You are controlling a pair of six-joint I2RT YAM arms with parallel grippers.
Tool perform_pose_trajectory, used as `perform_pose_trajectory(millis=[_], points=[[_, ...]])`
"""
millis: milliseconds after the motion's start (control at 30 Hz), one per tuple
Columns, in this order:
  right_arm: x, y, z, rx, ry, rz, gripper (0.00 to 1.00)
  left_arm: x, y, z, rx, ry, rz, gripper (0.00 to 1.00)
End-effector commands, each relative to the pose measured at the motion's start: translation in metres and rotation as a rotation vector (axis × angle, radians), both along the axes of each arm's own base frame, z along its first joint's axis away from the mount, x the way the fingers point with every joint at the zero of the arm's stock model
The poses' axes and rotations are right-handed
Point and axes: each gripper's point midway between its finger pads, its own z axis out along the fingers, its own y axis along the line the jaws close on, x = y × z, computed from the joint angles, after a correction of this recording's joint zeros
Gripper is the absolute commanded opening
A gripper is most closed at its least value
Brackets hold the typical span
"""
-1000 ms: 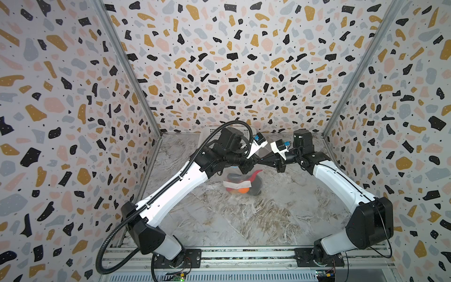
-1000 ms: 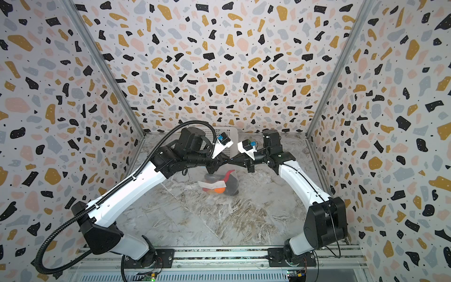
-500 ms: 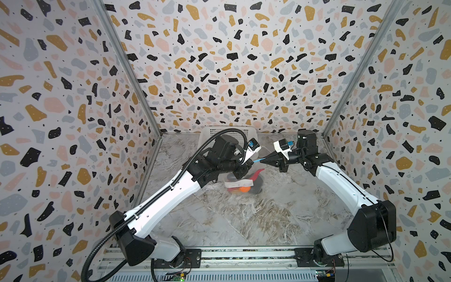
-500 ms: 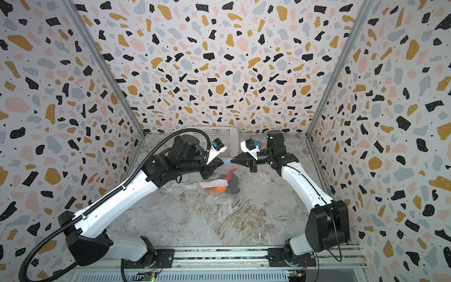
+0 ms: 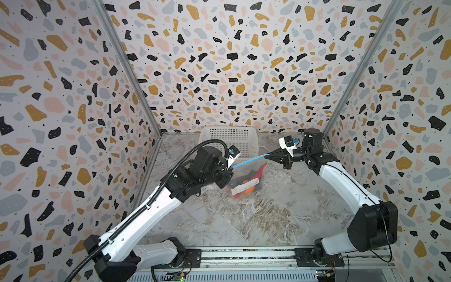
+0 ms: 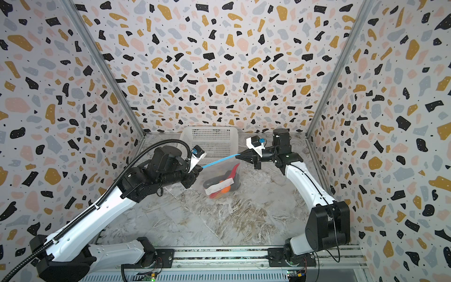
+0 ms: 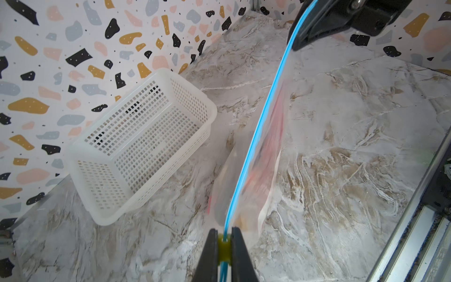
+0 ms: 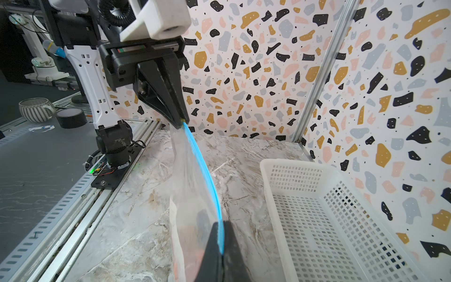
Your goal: Place the food in the zip-top bag and seal the zipper
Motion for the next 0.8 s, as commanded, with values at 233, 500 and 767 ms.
perform_pose_trajectory(millis=[233,500,767], points=[[0.014,-0.013,0.015,0.001,-0.051,-0.08,0.0,-0.031,0.059,-0.018,0.066,0.077,0.153,0.03],[0.016,-0.006,0.009,0.001,-0.034,-0.055,0.0,-0.041,0.073,-0.017,0.074,0.08,0.18,0.05],[0.007,0.016,0.001,-0.007,-0.021,0.001,0.0,-0.023,0.008,0.036,-0.157,0.027,0.005,0.5]])
